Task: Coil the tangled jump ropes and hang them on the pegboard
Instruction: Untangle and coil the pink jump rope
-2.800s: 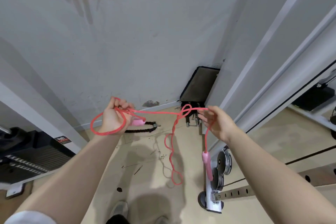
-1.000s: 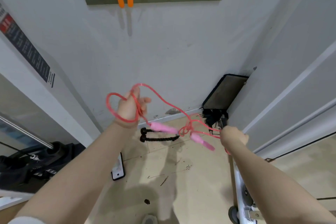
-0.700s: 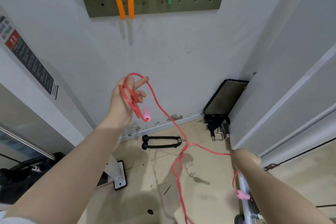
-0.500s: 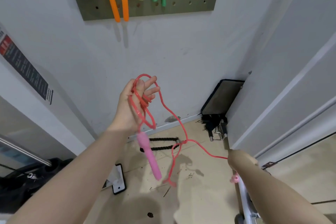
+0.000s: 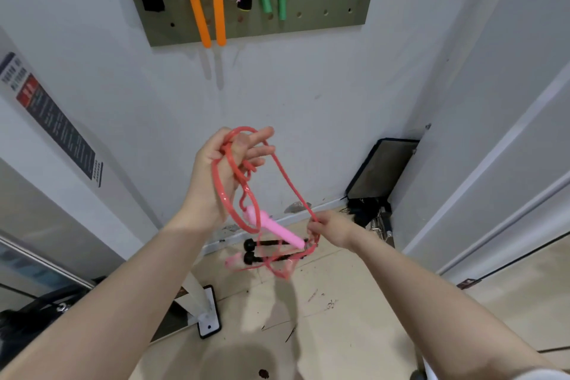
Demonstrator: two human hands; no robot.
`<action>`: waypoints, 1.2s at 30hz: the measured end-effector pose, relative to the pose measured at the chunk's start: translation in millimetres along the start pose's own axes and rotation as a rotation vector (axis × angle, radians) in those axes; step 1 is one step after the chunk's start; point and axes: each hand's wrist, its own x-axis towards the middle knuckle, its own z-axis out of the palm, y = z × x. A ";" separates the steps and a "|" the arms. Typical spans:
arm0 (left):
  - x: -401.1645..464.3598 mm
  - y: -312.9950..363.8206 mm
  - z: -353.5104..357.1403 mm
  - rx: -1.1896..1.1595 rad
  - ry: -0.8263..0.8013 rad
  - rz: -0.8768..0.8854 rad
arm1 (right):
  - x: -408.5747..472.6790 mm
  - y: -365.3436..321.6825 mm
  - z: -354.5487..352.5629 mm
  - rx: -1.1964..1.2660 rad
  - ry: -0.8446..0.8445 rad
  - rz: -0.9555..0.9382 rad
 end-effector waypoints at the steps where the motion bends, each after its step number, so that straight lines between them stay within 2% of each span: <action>1: -2.0 -0.5 -7.0 0.003 0.046 0.015 | 2.0 2.5 -0.7 -0.044 0.014 0.042; 4: -8.6 -7.2 -21.7 0.097 0.111 0.029 | 11.1 -10.4 -1.6 -0.248 0.072 0.056; 6: -9.8 -16.5 -31.1 0.220 0.118 -0.047 | 11.4 -32.9 1.0 -0.051 0.132 -0.034; 8: -10.7 -33.0 -39.8 0.405 0.065 -0.234 | 7.7 -55.6 0.4 0.240 0.133 -0.095; 10: -16.5 -50.3 -45.6 0.496 0.018 -0.414 | 0.9 -72.5 -3.6 0.398 0.101 -0.135; 12: -22.3 -60.9 -45.4 0.468 -0.020 -0.485 | -7.2 -83.3 -9.3 0.450 0.054 -0.172; 15: -22.3 -62.9 -35.8 0.406 -0.074 -0.497 | -14.4 -88.7 -13.7 0.469 0.013 -0.181; 20: -10.5 -55.5 -25.9 0.322 -0.036 -0.531 | -18.3 -91.6 -19.0 0.589 0.056 -0.164; 24: -5.5 -53.9 -23.7 0.334 -0.047 -0.519 | -22.6 -89.3 -21.7 0.548 0.066 -0.176; 28: -1.0 -53.5 -18.3 0.208 -0.002 -0.538 | -25.2 -83.6 -25.0 0.413 0.161 -0.168; 31: -1.0 -50.0 -13.3 0.161 -0.075 -0.538 | -25.5 -74.1 -28.7 0.303 0.214 -0.128; 34: 0.8 -44.7 -10.7 0.367 -0.101 -0.564 | -18.8 -52.9 -38.3 -0.008 0.436 0.001; 35: 2.5 -44.7 -13.7 0.462 -0.110 -0.579 | -16.1 -42.5 -44.3 -0.038 0.551 0.083; 36: 5.1 -46.9 -19.4 0.539 -0.121 -0.593 | -14.2 -31.5 -51.2 0.042 0.649 0.181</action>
